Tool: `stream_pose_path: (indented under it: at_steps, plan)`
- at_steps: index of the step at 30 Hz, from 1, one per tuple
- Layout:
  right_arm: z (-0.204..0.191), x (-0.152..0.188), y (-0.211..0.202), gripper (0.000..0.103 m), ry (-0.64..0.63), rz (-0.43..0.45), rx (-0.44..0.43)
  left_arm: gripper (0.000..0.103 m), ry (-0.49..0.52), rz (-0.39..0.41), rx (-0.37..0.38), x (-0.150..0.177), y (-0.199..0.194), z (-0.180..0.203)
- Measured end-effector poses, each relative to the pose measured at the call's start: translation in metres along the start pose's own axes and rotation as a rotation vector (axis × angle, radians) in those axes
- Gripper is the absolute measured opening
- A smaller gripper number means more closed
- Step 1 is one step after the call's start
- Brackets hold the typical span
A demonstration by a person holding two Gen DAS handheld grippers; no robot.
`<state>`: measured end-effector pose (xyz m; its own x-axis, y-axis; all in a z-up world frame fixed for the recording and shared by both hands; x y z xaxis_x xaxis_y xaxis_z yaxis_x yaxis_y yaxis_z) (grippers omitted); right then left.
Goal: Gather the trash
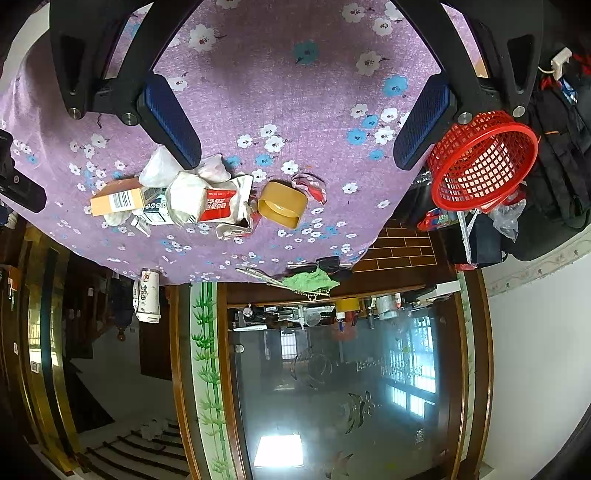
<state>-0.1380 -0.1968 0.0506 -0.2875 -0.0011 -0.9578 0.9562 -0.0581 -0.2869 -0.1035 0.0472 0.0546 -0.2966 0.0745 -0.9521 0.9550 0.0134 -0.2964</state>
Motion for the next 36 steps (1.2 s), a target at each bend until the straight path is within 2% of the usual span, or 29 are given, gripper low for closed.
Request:
stream_pose_path:
  at_steps: [5,36]
  plan:
    - [0.001,-0.007,-0.009,0.100,0.010,0.030,-0.004,0.103,-0.009,0.003,-0.005,-0.003,-0.003,-0.002]
    - [-0.002,-0.003,-0.009,0.100,0.022,-0.007,-0.027,0.103,0.005,-0.001,-0.007,-0.001,-0.008,-0.001]
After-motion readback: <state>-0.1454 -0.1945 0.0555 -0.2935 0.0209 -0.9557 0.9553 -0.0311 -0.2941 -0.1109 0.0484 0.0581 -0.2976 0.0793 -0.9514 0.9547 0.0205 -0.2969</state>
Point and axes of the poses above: each gripper's, at about its wrist camera, not at the fingertips, and y roughly the way its jaws point, z to its right, x to its underside, the point moved 7 cm from there along y, roughly the way its jaws point, and after that the axes turned 7 degrees about z, right-handed, at the moved point
